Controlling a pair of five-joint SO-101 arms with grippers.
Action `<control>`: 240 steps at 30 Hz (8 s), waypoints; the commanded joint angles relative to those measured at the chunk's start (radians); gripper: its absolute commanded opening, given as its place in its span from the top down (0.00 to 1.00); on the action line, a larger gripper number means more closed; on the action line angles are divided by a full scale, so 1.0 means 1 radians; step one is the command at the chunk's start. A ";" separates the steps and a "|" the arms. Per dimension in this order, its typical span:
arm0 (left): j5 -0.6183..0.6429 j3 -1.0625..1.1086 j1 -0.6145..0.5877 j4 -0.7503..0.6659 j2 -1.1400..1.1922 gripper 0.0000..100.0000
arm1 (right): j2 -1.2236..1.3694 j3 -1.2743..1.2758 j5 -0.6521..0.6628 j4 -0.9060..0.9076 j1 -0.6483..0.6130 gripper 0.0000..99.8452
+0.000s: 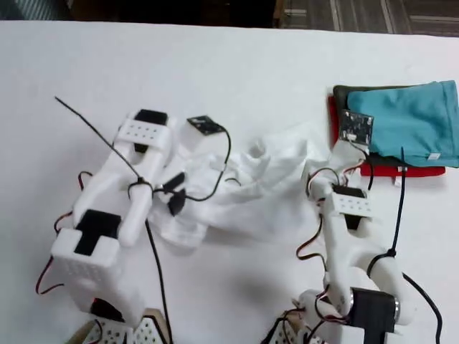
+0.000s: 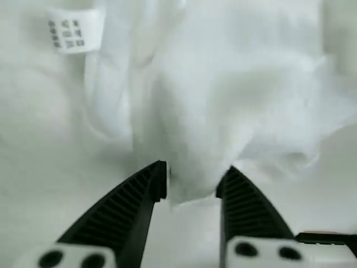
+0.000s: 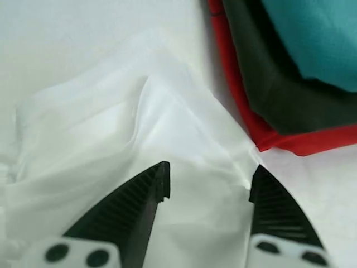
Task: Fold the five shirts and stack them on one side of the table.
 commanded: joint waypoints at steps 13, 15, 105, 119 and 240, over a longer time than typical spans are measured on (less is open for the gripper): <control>-0.138 0.205 0.296 0.298 -0.489 0.97 | 0.030 -0.086 -0.146 0.001 0.125 0.77; -0.160 0.315 0.359 0.298 -0.572 0.97 | 0.030 -0.086 -0.150 0.001 0.131 0.77; -0.489 0.087 -0.560 0.106 -0.256 0.97 | 0.176 -0.790 0.140 0.763 -0.056 0.77; -0.235 0.116 -0.598 -0.051 -0.252 0.97 | 0.972 -1.703 0.227 0.943 -0.366 0.77; -0.176 0.252 -0.506 0.020 -0.488 0.97 | 1.310 -2.659 0.318 1.411 -0.406 0.98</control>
